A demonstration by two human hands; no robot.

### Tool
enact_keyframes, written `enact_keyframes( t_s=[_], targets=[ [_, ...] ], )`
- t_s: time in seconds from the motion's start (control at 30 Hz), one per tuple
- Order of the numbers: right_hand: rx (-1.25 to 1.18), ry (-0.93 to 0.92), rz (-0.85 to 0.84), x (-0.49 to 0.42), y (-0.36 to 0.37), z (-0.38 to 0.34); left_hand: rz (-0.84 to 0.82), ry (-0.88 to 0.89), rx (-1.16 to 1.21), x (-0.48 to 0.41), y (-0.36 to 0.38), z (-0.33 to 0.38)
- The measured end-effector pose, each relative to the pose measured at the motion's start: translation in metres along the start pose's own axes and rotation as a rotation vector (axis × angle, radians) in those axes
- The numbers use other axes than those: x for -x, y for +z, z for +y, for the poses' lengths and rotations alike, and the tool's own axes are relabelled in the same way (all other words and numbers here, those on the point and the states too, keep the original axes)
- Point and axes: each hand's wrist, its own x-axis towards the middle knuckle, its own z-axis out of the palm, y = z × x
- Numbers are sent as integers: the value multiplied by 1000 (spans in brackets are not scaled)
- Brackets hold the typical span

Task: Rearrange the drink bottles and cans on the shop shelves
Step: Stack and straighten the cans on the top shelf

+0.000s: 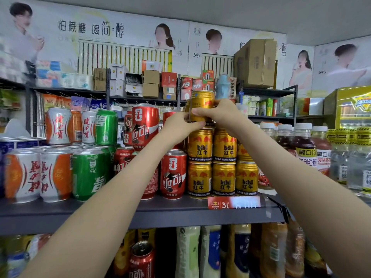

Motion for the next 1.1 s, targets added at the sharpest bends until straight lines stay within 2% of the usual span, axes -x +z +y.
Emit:
enact_keyframes(
  t_s=[0.37,0.5,0.6,0.67,0.77,0.87,0.93,1.03,1.1],
  targets=[
    [95,11,36,-3,4,1,-15,-34,41,-3,4,-6],
    [79,5,104,-3,6,5,-27,-42,16,-2,6,-7],
    [-78,-7,200,-1,3,6,33,-30,29,0,7,-7],
    [-251,-10,201,-1,-4,6,86,18,71,3,9,-2],
    [-519,27,62,1,-14,2,153,132,169,3,14,11],
    [-581,26,-37,3,-20,-1,246,224,196,3,18,18],
    [-450,-45,-18,4,-23,-4,328,256,200,2,14,21],
    [47,-367,95,6,-27,-16,426,269,190,-4,0,27],
    [303,-467,65,6,-30,-17,417,235,145,-8,-11,33]
  ],
)
